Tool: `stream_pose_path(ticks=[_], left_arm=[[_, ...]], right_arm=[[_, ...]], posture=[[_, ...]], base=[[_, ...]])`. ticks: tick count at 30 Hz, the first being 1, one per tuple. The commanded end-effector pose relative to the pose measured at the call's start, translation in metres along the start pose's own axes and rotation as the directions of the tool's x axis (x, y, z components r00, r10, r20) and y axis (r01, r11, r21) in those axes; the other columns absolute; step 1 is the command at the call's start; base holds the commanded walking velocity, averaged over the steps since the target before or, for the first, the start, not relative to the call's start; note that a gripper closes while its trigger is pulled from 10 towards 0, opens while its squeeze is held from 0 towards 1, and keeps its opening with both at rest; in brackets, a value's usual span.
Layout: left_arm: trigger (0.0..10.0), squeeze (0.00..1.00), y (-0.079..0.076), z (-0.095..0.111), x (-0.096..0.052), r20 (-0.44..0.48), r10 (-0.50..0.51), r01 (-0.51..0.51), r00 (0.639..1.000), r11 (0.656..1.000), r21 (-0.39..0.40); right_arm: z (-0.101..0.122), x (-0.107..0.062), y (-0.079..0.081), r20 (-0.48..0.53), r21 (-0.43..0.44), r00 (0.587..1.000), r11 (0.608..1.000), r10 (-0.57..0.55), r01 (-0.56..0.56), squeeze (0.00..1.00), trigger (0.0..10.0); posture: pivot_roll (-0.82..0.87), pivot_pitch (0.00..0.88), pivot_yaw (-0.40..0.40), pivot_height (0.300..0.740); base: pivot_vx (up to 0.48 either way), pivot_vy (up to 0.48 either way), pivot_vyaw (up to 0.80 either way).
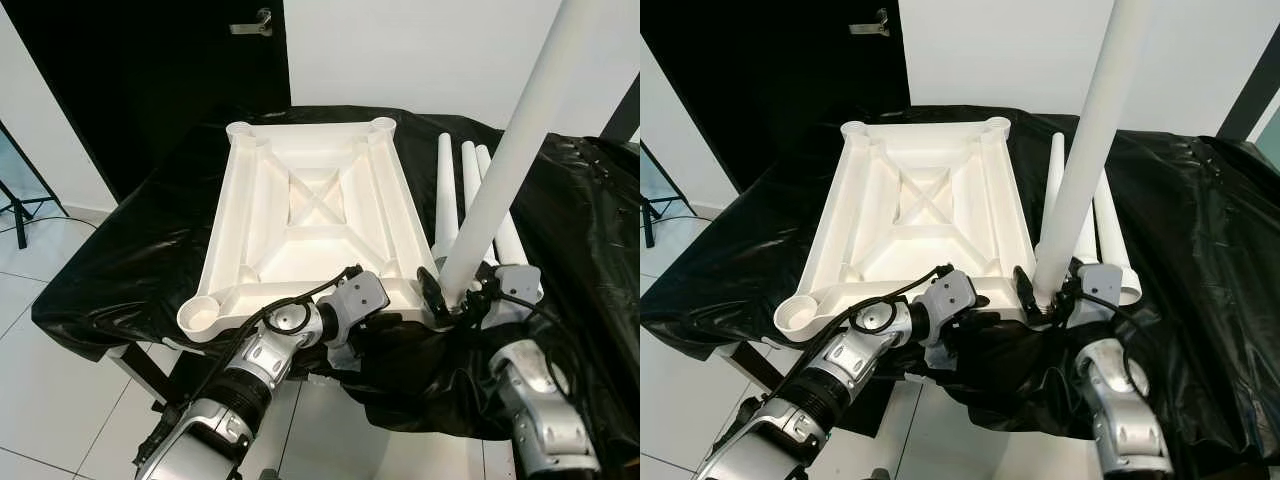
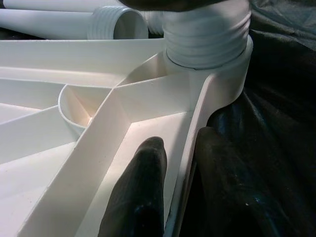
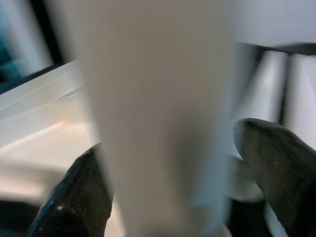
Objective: Building children table
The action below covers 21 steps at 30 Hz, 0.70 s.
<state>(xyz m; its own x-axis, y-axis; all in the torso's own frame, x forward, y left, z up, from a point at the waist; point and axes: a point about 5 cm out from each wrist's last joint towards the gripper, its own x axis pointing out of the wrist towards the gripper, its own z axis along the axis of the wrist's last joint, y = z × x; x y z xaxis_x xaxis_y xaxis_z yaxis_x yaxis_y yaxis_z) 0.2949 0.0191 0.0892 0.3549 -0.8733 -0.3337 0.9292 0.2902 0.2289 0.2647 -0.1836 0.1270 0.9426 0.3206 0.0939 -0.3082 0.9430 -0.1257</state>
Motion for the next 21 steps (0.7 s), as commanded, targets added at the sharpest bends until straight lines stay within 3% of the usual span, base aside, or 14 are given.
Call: stream_pose_path(ticks=[1, 2, 3, 12, 13, 20, 21], left_arm=[[10.0, 0.0, -0.015, -0.026, 0.0, -0.104, -0.061, 0.055, 0.993, 0.997, -0.057], [10.0, 0.0, -0.016, -0.027, 0.0, -0.104, -0.063, 0.058, 0.993, 0.997, -0.058], [10.0, 0.0, -0.017, -0.027, 0.001, -0.105, -0.066, 0.06, 0.992, 0.997, -0.058], [10.0, 0.0, -0.018, -0.027, 0.001, -0.106, -0.067, 0.061, 0.992, 0.996, -0.058], [10.0, 0.0, -0.017, -0.028, 0.001, -0.107, -0.062, 0.056, 0.992, 0.997, -0.06], [10.0, 0.0, -0.016, -0.028, -0.001, -0.108, -0.053, 0.047, 0.993, 0.997, -0.061], [10.0, 0.0, -0.015, -0.028, -0.001, -0.11, -0.054, 0.047, 0.993, 0.997, -0.059]], right_arm=[[-0.003, 0.001, 0.002, -0.017, 0.012, 0.998, 0.998, 0.066, -0.066, 0.0, 10.0], [-0.004, 0.002, 0.002, -0.037, 0.003, 0.992, 0.993, 0.117, -0.117, 0.0, 9.4], [-0.007, 0.001, 0.003, -0.06, -0.009, 0.983, 0.984, 0.176, -0.176, 0.0, 3.8], [-0.009, 0.0, 0.004, -0.078, -0.014, 0.974, 0.977, 0.211, -0.213, 0.0, 3.8], [-0.018, -0.004, 0.005, -0.127, -0.002, 0.964, 0.972, 0.234, -0.236, 0.0, 0.0], [-0.032, -0.011, -0.003, -0.154, 0.059, 0.987, 0.997, 0.049, -0.04, 0.0, 0.0], [-0.033, -0.017, -0.005, -0.136, 0.046, 0.99, 0.998, -0.035, 0.042, 0.0, 0.0]], posture=[[0.18, 0.0, -0.016, 0.74], [0.18, 0.0, -0.017, 0.74], [0.18, 0.0, -0.019, 0.74], [0.18, 0.0, -0.019, 0.74], [0.19, 0.0, -0.03, 0.74], [0.19, 0.0, -0.025, 0.74], [0.19, 0.0, -0.025, 0.74]], base=[[0.0, 0.0, 0.0], [0.0, 0.0, 0.0], [0.0, 0.0, 0.0], [0.0, 0.0, 0.0], [0.0, 0.0, 0.0], [0.0, 0.0, 0.0], [0.0, 0.0, 0.0]])
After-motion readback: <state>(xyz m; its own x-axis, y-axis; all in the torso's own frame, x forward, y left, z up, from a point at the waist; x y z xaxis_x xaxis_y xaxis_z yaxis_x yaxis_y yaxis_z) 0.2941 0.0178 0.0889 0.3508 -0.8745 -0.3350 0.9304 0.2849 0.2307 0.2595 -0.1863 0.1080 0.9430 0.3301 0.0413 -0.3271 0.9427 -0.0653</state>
